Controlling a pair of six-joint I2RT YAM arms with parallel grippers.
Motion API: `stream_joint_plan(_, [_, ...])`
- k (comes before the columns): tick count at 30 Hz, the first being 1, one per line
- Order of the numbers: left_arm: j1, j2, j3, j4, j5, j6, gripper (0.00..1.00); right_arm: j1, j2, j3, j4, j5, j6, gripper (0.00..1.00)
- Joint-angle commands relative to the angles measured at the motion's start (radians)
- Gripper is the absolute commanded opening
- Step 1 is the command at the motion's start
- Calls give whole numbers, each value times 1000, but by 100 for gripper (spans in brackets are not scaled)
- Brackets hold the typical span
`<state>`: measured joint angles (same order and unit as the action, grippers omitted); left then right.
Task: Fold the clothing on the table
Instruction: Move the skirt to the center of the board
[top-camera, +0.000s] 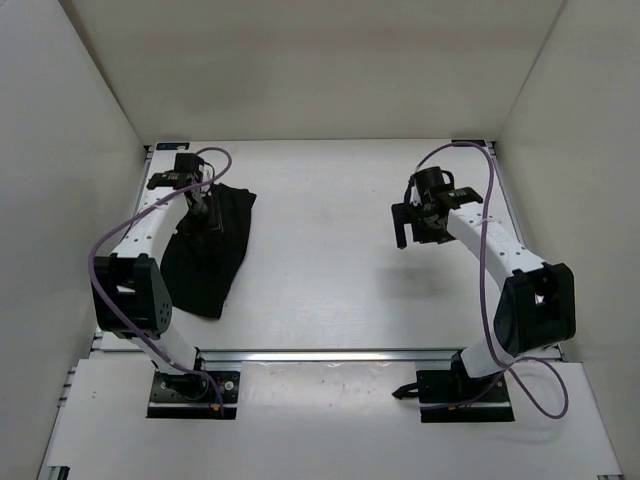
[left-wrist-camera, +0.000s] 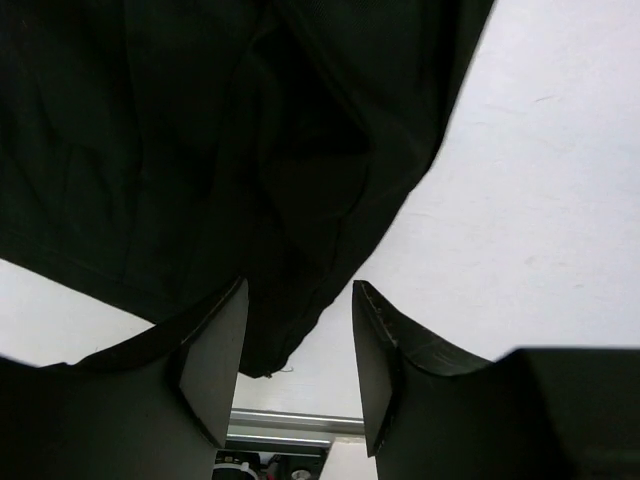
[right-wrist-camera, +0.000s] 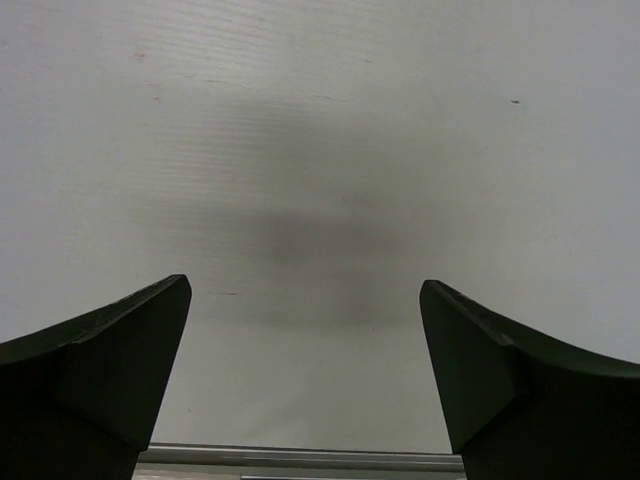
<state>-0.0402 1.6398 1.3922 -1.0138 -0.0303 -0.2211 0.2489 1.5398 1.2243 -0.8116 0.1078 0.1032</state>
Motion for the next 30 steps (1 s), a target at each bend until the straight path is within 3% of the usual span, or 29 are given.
stream_joint_plan(1, [-22, -46, -74, 21, -52, 11, 57, -2, -84, -22, 40, 52, -8, 96])
stream_joint_plan(5, [-33, -60, -128, 32, -77, -4, 56, -60, -159, -80, 80, -66, 26, 91])
stream_joint_plan(15, [-107, -60, -306, 83, -97, -47, 58, -89, -224, -131, 98, -160, 64, 90])
stream_joint_plan(17, [-122, -61, -353, 113, -71, -55, 65, -91, -233, -144, 120, -168, 69, 91])
stream_joint_plan(20, [-159, -55, -404, 144, -60, -76, 64, -83, -228, -148, 115, -178, 78, 90])
stream_joint_plan(22, [-165, -37, -410, 146, -27, -77, 49, -83, -228, -144, 123, -177, 79, 89])
stream_joint_plan(24, [-161, -9, -377, 141, 12, -78, 0, -79, -227, -137, 114, -189, 81, 89])
stream_joint_plan(26, [-184, -3, -313, 130, 30, -101, 0, -91, -237, -144, 117, -189, 81, 89])
stream_joint_plan(30, [-292, 95, 3, 67, 174, -173, 0, -140, -260, -166, 124, -204, 95, 88])
